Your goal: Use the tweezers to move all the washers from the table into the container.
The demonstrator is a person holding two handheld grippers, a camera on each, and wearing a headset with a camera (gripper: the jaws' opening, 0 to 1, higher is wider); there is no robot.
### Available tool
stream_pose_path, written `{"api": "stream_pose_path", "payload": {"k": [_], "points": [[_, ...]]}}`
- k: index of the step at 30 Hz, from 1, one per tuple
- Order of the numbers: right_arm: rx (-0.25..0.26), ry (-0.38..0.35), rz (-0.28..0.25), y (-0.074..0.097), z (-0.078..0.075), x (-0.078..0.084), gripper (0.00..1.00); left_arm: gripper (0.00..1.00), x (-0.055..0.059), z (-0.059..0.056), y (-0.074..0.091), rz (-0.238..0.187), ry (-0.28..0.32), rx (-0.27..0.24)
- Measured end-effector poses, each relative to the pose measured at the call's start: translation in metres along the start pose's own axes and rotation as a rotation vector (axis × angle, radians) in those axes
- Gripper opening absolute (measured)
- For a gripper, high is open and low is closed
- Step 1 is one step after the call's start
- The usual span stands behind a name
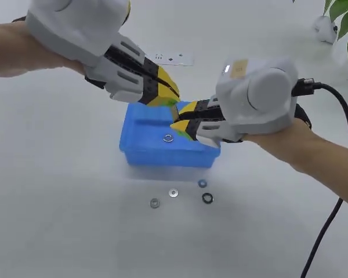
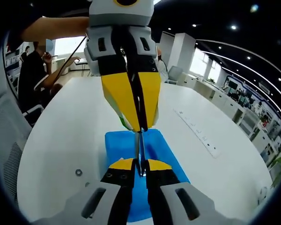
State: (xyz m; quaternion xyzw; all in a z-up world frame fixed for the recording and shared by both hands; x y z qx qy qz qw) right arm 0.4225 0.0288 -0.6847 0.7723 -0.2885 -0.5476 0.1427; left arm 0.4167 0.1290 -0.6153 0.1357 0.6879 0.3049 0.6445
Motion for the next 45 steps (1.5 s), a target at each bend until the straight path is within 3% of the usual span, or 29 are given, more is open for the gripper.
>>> {"api": "stream_pose_path", "payload": {"k": [9,15,17,20,22,25,31,36,43,45], "points": [[0.027,0.031,-0.051,0.021,0.007,-0.023,0.09,0.05,-0.023,-0.027,0.02,-0.024,-0.038,-0.038],[0.018,0.051,-0.068,0.034,0.024,-0.036,0.09,0.05,-0.028,-0.049,0.034,-0.032,-0.041,-0.04],[0.008,0.038,-0.084,0.037,0.033,-0.038,0.09,0.05,-0.022,-0.051,0.035,-0.033,-0.049,-0.037],[-0.012,0.032,-0.093,0.04,0.049,-0.04,0.08,0.05,-0.019,-0.069,0.038,-0.031,-0.052,-0.032],[-0.028,-0.011,-0.116,0.042,0.059,-0.041,0.08,0.05,-0.017,-0.082,0.04,-0.041,-0.048,-0.032],[-0.037,-0.059,-0.141,0.044,0.073,-0.044,0.08,0.06,-0.014,-0.096,0.043,-0.066,-0.027,-0.042],[-0.085,-0.051,-0.141,0.042,0.098,-0.046,0.08,0.06,-0.004,-0.122,0.047,-0.069,0.031,-0.046],[-0.103,-0.087,-0.163,0.041,0.106,-0.049,0.08,0.06,-0.002,-0.131,0.053,-0.104,0.081,-0.06],[-0.113,-0.077,-0.162,0.041,0.114,-0.05,0.08,0.07,0.0,-0.136,0.056,-0.056,0.09,-0.074],[-0.113,-0.096,-0.169,0.041,0.114,-0.05,0.08,0.07,0.0,-0.135,0.059,-0.061,0.104,-0.073]]}}
Point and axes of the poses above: the centre of the closed fingertips' face, and the gripper's own axes: y roughly backward along the fingers, z roughly to its left, x roughly out of its underside, the point moved 8 cm from there along y, roughly backward along the fingers, and after that the axes turned 11 degrees about y, right-handed, at the moved point
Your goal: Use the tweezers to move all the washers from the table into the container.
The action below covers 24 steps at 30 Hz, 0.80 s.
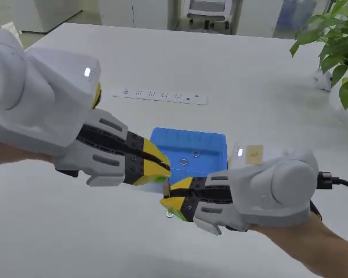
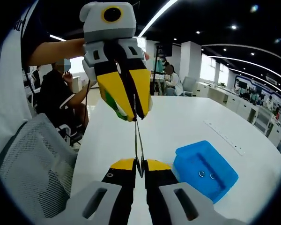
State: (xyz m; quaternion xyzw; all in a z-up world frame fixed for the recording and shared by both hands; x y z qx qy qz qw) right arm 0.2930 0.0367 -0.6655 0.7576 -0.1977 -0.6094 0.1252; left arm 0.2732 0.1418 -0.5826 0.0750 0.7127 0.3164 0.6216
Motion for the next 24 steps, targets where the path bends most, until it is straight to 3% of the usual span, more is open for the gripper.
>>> {"api": "stream_pose_path", "payload": {"k": [2,9,14,24], "points": [[-0.003,-0.001,-0.009,0.001,0.001,-0.001,0.08,0.07,0.0,0.0,0.002,-0.011,0.007,0.002],[-0.013,-0.008,-0.011,0.0,0.006,-0.001,0.08,0.06,0.003,-0.003,0.003,0.012,0.021,0.028],[-0.02,-0.018,-0.027,0.0,0.011,0.0,0.08,0.06,0.001,-0.009,0.002,0.019,0.0,0.035],[-0.041,0.014,0.018,-0.007,0.024,0.012,0.12,0.05,0.02,-0.015,-0.006,0.046,-0.009,0.054]]}}
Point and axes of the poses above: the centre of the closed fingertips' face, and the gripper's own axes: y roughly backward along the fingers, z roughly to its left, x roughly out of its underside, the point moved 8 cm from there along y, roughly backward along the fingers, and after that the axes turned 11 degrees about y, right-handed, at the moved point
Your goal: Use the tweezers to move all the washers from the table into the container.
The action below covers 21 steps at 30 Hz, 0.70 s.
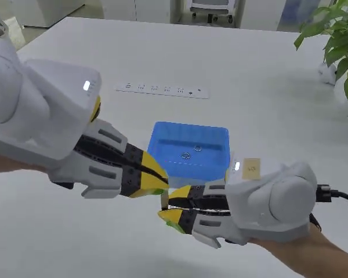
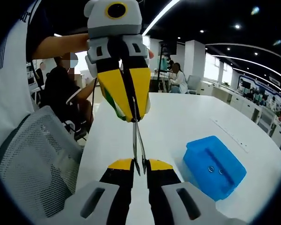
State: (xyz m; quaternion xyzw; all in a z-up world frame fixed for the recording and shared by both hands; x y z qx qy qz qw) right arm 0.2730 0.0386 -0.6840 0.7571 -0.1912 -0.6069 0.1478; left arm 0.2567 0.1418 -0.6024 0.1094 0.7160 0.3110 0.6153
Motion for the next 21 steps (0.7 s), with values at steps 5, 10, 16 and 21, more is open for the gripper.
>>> {"api": "stream_pose_path", "payload": {"k": [5,10,16,21], "points": [[-0.008,0.016,0.026,-0.003,-0.001,0.007,0.13,0.05,0.008,0.0,-0.007,0.0,-0.012,0.005],[-0.006,0.003,0.03,-0.005,-0.003,0.011,0.15,0.05,0.014,0.004,-0.011,0.002,-0.012,-0.001],[-0.006,-0.007,0.034,-0.012,-0.007,0.016,0.17,0.05,0.019,0.011,-0.016,0.024,-0.037,-0.005],[-0.021,0.014,0.052,-0.018,-0.01,0.02,0.17,0.05,0.019,0.021,-0.016,0.02,-0.038,-0.004]]}}
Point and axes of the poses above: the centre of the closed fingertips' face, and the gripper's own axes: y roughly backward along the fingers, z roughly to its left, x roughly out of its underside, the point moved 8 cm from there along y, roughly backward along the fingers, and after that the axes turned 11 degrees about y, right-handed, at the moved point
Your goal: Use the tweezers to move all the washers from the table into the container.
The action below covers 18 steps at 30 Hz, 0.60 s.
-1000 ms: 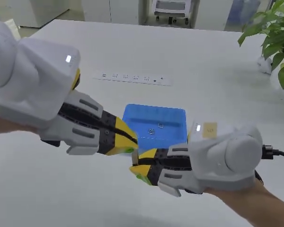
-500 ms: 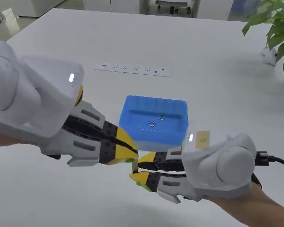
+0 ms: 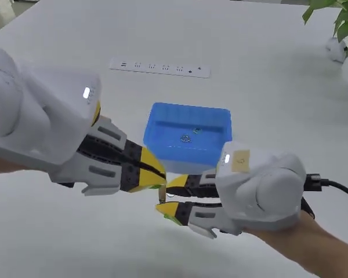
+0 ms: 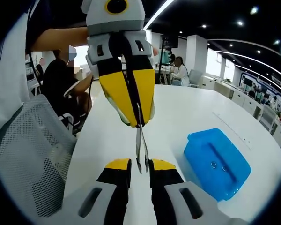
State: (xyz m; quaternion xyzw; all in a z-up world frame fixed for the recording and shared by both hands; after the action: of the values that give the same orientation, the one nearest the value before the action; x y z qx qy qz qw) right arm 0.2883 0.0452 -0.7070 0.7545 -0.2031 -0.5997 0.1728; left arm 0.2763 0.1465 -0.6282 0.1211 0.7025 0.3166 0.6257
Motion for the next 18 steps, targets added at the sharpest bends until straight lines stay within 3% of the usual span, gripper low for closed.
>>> {"api": "stream_pose_path", "payload": {"k": [13,18], "points": [[0.02,-0.002,0.016,-0.003,-0.019,0.009,0.12,0.05,0.0,0.018,-0.011,-0.018,-0.009,0.035],[0.027,-0.017,0.018,-0.001,-0.019,0.012,0.12,0.05,-0.001,0.02,-0.015,-0.024,-0.006,0.045]]}}
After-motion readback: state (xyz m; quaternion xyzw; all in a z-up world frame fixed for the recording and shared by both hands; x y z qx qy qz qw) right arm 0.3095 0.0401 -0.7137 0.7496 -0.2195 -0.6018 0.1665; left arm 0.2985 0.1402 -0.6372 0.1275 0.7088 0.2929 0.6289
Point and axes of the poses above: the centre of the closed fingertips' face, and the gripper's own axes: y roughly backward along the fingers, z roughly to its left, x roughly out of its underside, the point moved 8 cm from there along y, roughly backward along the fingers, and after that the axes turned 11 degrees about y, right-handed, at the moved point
